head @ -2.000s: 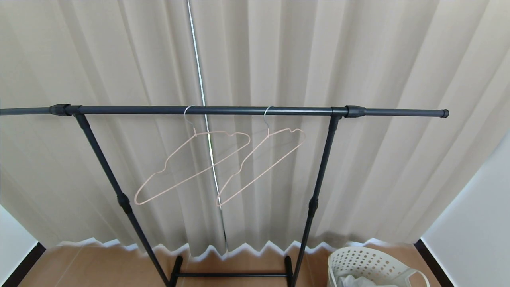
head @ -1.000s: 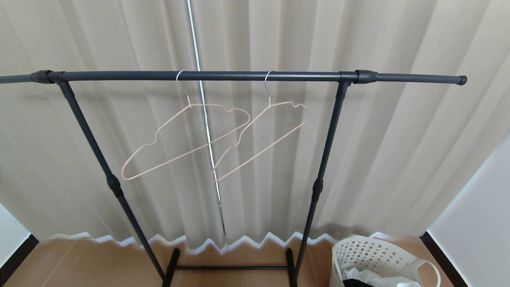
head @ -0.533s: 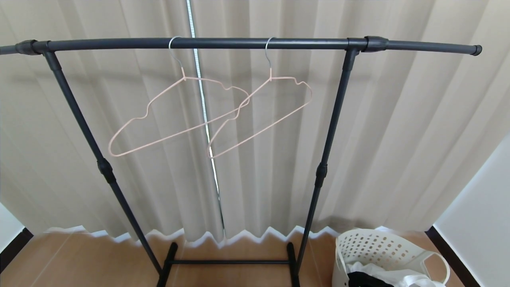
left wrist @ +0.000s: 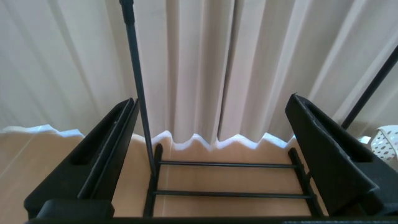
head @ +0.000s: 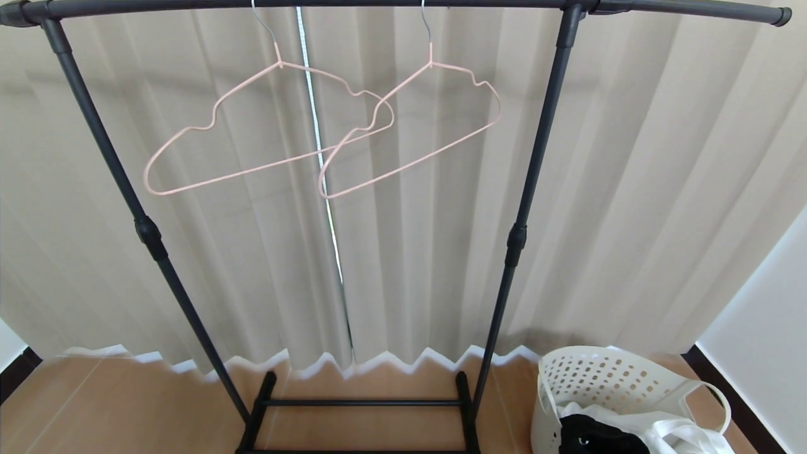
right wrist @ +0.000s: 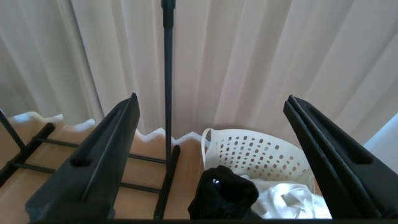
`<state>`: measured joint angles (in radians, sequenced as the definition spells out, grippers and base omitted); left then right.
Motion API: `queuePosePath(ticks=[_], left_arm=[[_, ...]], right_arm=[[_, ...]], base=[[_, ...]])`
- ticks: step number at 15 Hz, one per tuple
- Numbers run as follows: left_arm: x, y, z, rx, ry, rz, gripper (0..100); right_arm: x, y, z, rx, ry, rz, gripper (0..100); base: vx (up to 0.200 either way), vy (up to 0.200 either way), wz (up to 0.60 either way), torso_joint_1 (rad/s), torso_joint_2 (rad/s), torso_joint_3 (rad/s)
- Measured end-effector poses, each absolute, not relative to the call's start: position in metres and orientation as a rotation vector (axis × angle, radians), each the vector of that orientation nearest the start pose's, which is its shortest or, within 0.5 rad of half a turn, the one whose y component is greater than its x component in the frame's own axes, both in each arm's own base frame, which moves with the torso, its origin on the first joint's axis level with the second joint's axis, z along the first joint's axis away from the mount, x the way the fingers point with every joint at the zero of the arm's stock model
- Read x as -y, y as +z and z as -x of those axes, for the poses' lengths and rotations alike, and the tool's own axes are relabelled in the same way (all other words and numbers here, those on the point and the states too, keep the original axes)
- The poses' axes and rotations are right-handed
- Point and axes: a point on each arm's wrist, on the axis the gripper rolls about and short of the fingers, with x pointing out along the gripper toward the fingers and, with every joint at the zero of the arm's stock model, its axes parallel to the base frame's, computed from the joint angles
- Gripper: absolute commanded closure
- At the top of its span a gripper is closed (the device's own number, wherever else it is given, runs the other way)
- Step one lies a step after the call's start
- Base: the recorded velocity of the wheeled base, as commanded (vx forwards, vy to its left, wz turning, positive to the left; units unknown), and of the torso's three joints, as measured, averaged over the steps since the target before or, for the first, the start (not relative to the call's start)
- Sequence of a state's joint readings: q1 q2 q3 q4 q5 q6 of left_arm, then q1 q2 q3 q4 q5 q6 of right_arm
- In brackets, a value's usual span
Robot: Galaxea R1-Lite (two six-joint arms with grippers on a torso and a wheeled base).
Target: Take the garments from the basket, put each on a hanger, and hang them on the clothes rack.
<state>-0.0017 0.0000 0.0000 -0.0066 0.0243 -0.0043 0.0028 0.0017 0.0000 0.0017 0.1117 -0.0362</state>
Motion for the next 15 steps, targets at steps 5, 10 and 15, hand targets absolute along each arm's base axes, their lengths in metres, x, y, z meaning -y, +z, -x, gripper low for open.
queuePosePath(ticks=[5, 10, 15], left_arm=[[-0.0006, 0.0763, 0.0228, 0.008, 0.023, 0.004, 0], [-0.0005, 0.0763, 0.0228, 0.008, 0.021, 0.004, 0], [-0.0006, 0.0762, 0.0228, 0.007, 0.021, 0.004, 0]], right_arm=[[-0.0024, 0.0754, 0.0228, -0.001, 0.115, 0.035, 0], [-0.0025, 0.0753, 0.0228, -0.001, 0.114, 0.035, 0], [-0.0024, 0.0753, 0.0228, -0.001, 0.115, 0.034, 0]], base=[[0.000, 0.000, 0.00, -0.048, 0.44, 0.375], [0.000, 0.000, -0.36, -0.008, 0.09, 0.080], [0.000, 0.000, -0.36, -0.008, 0.01, 0.000]])
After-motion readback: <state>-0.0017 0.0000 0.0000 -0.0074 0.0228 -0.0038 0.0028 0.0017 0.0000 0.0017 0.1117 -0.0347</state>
